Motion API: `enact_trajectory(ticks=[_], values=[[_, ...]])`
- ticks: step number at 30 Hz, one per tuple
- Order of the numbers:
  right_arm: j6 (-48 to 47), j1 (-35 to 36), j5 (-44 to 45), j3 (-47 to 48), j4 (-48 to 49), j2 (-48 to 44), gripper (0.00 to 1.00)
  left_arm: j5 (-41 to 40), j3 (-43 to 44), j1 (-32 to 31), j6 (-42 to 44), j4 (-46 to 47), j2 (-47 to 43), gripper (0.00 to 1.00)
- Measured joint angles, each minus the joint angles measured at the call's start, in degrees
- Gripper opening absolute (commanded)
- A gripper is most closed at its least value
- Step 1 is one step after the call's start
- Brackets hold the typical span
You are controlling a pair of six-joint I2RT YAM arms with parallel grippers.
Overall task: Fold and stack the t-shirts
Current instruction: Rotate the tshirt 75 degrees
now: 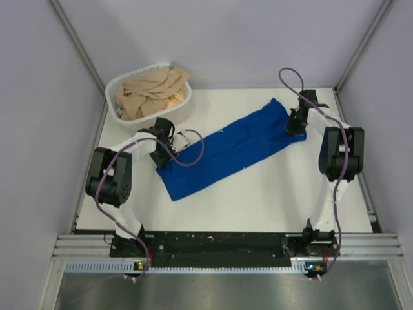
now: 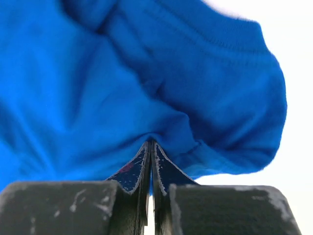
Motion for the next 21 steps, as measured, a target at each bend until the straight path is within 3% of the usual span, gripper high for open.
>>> enact_trajectory(ticks=[3,8,12,15,21], values=[[0.7,-0.6,-1.0,6.7,-2.3,8.7,0.0,0.5,-5.4,-1.1,2.4,3.3,-3.9,0.45],[2.6,-0.7,-7.1,25.9,-4.2,20.6,0.01,4.5,-14.7,-7.5,7.4,3.5,-12.2,0.45],[2.6,1.4,-10.4,37.9,-4.3,28.0,0.25,13.4,-19.2,-16.1,10.0,-2.1,-18.2,0.48],[0.4,3.5,-11.9,41.8,-4.2,29.0,0.44,20.9,-19.1,-18.3,11.9,-8.4,-22.5,0.5],[-9.2,5.0,-14.6,36.9,-3.5,20.0,0.6,30.0,-12.5,-18.1,16.1,-16.7,-30.4,0.56]])
